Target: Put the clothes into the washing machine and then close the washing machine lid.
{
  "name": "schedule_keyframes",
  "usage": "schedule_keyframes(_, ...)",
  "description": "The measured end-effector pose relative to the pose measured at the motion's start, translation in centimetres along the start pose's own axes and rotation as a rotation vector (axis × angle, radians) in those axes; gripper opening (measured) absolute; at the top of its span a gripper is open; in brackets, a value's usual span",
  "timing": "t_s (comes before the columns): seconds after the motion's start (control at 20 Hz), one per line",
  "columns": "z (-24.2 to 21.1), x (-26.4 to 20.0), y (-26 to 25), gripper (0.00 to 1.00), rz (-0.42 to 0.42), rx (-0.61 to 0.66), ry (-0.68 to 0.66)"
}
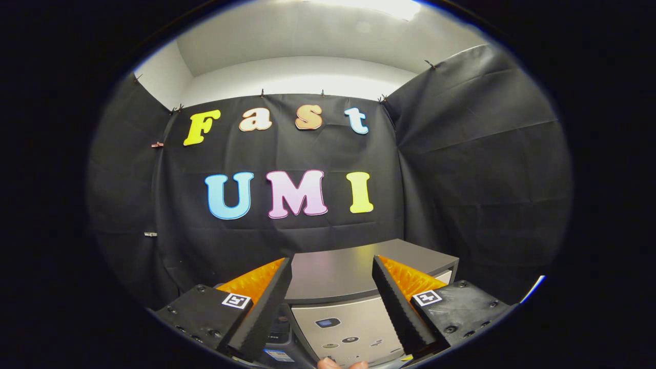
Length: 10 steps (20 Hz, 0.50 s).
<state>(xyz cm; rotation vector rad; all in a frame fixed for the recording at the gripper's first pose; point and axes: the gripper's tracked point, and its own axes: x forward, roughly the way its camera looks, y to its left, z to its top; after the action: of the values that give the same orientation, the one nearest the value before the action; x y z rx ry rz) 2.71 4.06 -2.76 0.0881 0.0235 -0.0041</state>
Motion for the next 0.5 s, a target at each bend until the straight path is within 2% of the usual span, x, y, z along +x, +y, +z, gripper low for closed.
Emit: schedule_keyframes(0.5,-0.13,-0.43,-0.34,0.99,-0.006,0.004,0.005)
